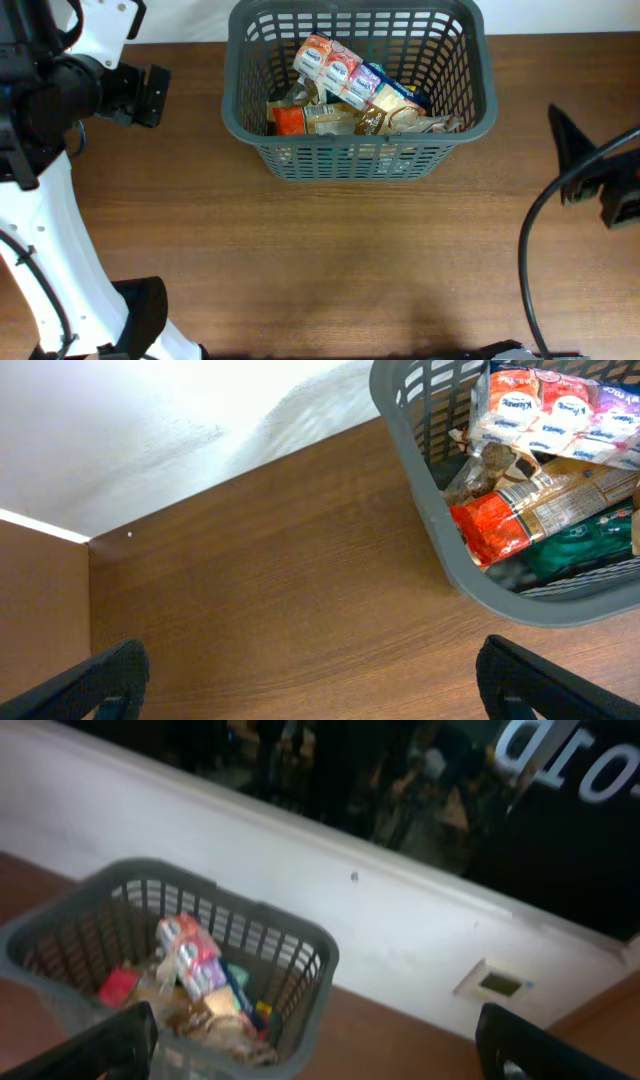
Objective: Pack container
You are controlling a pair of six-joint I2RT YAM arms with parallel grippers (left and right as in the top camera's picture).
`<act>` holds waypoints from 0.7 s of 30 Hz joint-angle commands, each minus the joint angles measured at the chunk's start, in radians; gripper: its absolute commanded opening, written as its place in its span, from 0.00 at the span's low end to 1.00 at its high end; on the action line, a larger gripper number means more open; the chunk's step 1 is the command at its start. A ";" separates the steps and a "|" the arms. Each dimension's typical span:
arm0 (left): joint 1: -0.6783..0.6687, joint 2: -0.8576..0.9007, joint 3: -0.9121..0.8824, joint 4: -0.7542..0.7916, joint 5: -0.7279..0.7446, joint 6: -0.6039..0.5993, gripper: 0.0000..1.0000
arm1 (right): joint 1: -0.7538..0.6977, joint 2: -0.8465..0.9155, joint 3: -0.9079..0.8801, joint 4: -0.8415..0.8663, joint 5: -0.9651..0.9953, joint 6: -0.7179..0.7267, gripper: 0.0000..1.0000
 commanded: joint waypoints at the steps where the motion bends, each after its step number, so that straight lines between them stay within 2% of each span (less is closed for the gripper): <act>1: 0.003 -0.002 0.001 0.000 -0.004 -0.010 0.99 | 0.008 0.002 -0.017 -0.047 0.009 0.012 0.99; 8: 0.003 -0.002 0.001 0.000 -0.004 -0.010 0.99 | 0.008 0.008 -0.017 -0.119 0.009 0.012 0.99; 14: 0.003 -0.002 0.001 0.000 -0.004 -0.010 0.99 | 0.008 0.016 -0.018 -0.246 0.009 0.012 0.99; 21: 0.003 -0.002 0.001 0.000 -0.004 -0.010 0.99 | 0.008 0.040 -0.018 -0.247 0.059 0.008 0.99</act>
